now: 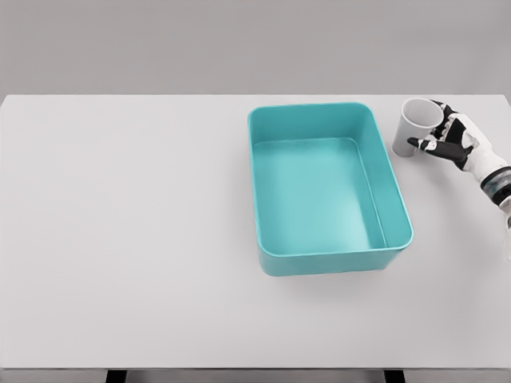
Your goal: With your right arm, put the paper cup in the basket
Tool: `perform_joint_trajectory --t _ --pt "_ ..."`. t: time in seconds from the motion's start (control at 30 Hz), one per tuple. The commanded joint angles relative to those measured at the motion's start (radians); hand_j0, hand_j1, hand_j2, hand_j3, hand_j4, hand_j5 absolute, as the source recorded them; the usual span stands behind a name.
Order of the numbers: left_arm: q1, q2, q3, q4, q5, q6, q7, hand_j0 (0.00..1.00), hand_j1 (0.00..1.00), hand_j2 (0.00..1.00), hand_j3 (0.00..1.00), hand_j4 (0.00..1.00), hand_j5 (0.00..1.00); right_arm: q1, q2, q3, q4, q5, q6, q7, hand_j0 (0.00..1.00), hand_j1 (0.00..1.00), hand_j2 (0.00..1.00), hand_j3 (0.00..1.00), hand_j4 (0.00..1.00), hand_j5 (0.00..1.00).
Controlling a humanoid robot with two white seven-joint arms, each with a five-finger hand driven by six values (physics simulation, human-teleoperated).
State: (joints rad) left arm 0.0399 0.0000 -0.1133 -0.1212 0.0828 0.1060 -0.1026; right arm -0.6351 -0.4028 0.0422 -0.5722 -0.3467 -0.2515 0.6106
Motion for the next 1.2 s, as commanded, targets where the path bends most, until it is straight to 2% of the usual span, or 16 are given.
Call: perform_joint_trajectory --t 0.0,0.17,0.33,0.47,0.67,0.9,1.1,1.17 --pt "0.000 0.000 0.000 0.000 0.000 0.000 0.000 1.00 1.00 1.00 1.00 1.00 1.00 0.000 -0.002 -0.001 -0.008 -0.005 0.000 0.000 0.61 0.61 0.61 0.61 0.61 0.61" --pt "0.000 0.000 0.000 0.000 0.000 0.000 0.000 1.00 1.00 1.00 1.00 1.00 1.00 0.002 -0.005 -0.001 -0.014 -0.001 -0.003 0.000 0.57 0.57 0.57 0.57 0.57 0.57" --pt "0.000 0.000 0.000 0.000 0.000 0.001 0.000 1.00 1.00 1.00 1.00 1.00 1.00 0.009 -0.019 -0.004 -0.052 -0.002 -0.008 0.000 0.50 0.50 0.50 0.50 0.50 0.50" --pt "0.000 0.000 0.000 0.000 0.000 0.000 0.000 1.00 1.00 1.00 1.00 1.00 1.00 0.011 -0.022 -0.004 -0.063 -0.001 -0.025 0.000 0.50 0.50 0.50 0.50 0.50 0.50" --pt "0.000 0.000 0.000 0.000 0.000 0.000 0.000 1.00 1.00 1.00 1.00 1.00 1.00 0.026 -0.022 -0.004 -0.141 -0.003 -0.040 0.000 0.48 0.48 0.48 0.48 0.48 0.48" --pt "0.000 0.000 0.000 0.000 0.000 0.000 0.000 1.00 1.00 1.00 1.00 1.00 1.00 0.089 -0.025 -0.013 -0.311 -0.003 -0.048 0.000 0.47 0.47 0.47 0.47 0.47 0.47" --pt "0.000 0.000 0.000 0.000 0.000 0.000 0.000 1.00 1.00 1.00 1.00 1.00 1.00 0.109 -0.039 -0.015 -0.388 -0.003 -0.055 0.000 0.47 0.47 0.47 0.47 0.47 0.47" --pt "0.000 0.000 0.000 0.002 0.000 0.000 0.000 1.00 1.00 1.00 1.00 1.00 1.00 0.112 -0.045 -0.015 -0.406 -0.003 -0.081 0.000 0.47 0.47 0.47 0.47 0.47 0.47"
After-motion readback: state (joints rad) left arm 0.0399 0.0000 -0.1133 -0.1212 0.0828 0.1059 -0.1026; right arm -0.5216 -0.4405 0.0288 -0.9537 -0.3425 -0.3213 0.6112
